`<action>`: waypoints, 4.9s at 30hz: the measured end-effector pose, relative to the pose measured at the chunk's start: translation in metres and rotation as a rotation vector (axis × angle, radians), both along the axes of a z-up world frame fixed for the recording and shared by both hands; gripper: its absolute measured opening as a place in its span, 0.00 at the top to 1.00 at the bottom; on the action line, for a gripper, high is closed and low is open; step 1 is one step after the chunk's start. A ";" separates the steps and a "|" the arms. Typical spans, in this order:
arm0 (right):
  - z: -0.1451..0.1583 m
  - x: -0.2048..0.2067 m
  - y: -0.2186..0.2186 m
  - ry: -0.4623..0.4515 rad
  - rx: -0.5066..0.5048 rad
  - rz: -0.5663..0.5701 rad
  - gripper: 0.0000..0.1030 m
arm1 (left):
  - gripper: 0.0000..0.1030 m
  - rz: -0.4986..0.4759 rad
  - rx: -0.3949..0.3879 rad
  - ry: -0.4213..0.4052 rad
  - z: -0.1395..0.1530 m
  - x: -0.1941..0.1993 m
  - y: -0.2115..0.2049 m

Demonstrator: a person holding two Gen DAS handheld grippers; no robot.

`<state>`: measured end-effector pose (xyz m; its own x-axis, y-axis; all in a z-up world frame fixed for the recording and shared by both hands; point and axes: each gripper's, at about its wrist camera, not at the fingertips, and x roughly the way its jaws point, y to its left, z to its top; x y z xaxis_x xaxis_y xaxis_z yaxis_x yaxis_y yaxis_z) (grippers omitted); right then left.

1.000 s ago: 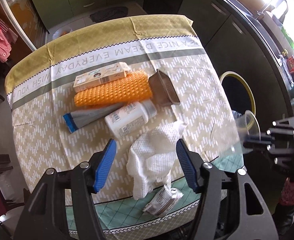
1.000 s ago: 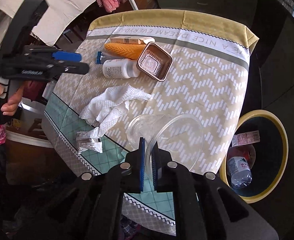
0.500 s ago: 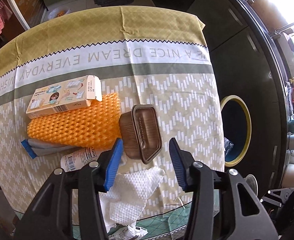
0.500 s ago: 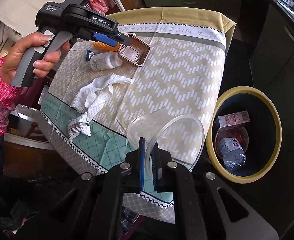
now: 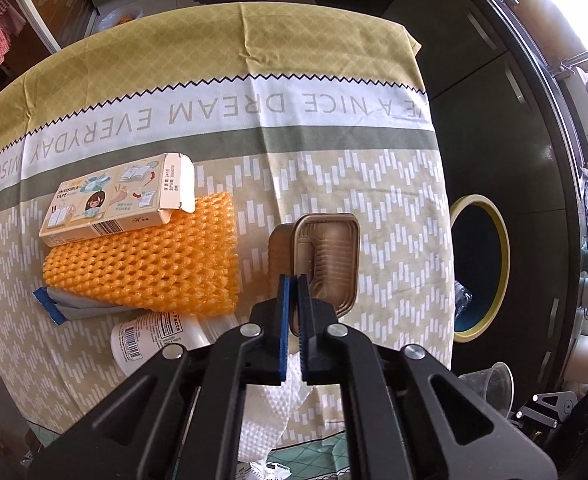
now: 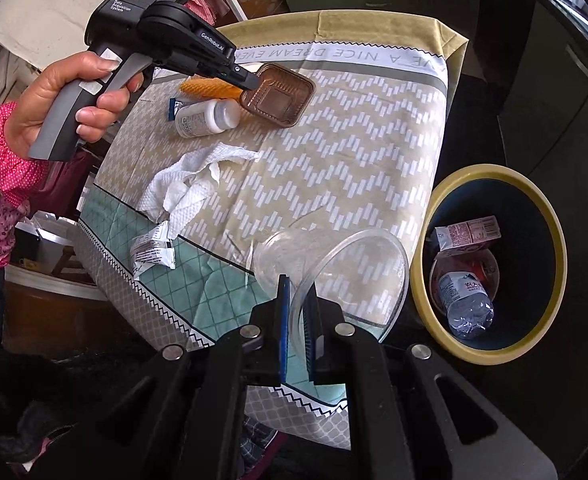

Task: Collect trash
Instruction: 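Grasp the plastic cup with the right gripper while the left gripper reaches the brown tray, then carry the cup and brown tray over the bin and open both grippers, then grasp the white pill bottle lying on the cloth with the right gripper, then grasp the orange foam mesh sleeve with the left gripper while the right holds the bottle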

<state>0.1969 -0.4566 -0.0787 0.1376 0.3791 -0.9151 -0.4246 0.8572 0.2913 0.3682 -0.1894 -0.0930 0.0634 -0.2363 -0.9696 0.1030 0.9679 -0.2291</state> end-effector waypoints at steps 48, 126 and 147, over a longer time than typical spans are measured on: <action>-0.020 -0.006 -0.166 -0.109 -0.270 -0.438 0.73 | 0.95 -0.447 -0.032 -0.015 -0.004 -0.064 -0.254; -0.063 0.115 0.248 -0.010 -0.222 -0.028 0.18 | 0.63 -0.035 -0.049 -0.187 0.059 -0.161 0.203; -0.007 0.039 0.052 -0.028 -0.174 -0.198 0.17 | 0.50 -0.122 -0.083 -0.132 0.021 -0.045 0.058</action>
